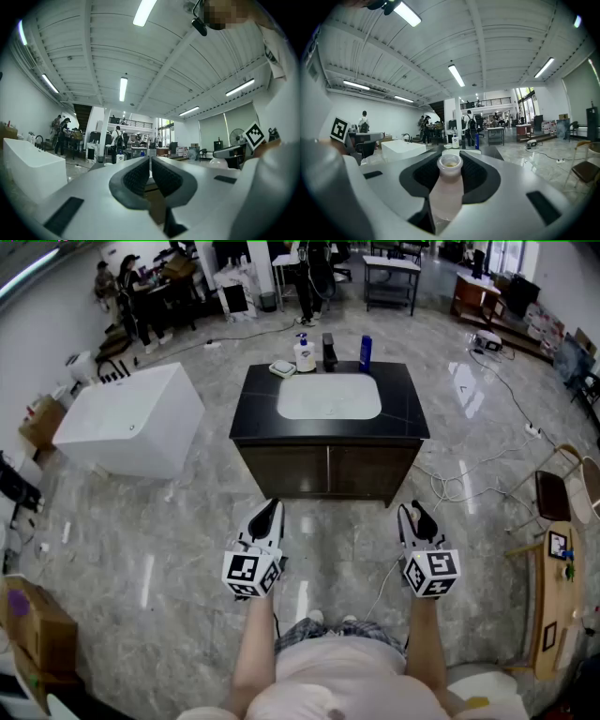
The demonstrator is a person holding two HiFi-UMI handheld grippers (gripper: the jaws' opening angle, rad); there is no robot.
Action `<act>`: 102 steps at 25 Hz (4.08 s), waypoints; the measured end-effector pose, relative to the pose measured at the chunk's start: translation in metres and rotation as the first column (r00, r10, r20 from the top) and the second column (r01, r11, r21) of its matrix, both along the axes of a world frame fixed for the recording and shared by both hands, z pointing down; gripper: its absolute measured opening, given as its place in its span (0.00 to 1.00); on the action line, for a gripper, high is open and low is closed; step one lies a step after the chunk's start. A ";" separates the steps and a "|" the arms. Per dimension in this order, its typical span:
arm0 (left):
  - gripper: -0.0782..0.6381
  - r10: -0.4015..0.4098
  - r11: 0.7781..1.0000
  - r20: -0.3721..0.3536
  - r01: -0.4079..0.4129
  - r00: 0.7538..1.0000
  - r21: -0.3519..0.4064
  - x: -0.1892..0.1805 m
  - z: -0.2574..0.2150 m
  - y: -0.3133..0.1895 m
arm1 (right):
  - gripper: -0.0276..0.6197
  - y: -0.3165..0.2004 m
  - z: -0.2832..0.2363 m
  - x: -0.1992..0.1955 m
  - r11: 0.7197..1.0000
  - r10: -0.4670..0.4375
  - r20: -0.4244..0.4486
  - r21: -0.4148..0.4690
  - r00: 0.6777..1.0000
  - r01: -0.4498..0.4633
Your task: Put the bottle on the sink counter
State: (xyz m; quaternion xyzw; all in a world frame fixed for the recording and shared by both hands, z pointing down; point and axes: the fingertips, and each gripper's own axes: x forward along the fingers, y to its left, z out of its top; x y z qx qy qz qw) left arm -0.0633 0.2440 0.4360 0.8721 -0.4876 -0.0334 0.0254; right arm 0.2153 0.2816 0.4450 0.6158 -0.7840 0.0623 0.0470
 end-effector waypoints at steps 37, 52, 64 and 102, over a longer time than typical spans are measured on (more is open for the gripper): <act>0.15 0.107 0.994 -0.002 -0.107 0.994 0.011 -0.018 0.010 -0.037 | 0.25 -0.014 0.003 -0.028 0.996 0.085 0.038 0.035 0.996 -0.086; 0.15 0.118 0.993 -0.019 -0.118 0.993 -0.007 -0.012 0.022 -0.099 | 0.25 -0.075 0.006 -0.030 0.997 0.074 0.031 0.032 0.997 -0.075; 0.15 0.089 0.996 -0.002 -0.089 0.996 -0.002 0.038 0.039 -0.267 | 0.25 -0.253 0.019 0.012 0.998 0.030 0.045 0.050 0.999 -0.032; 0.15 -0.115 0.993 0.030 0.116 0.993 -0.036 0.060 0.034 -0.600 | 0.25 -0.629 0.004 0.005 0.976 -0.218 0.007 0.005 0.976 0.218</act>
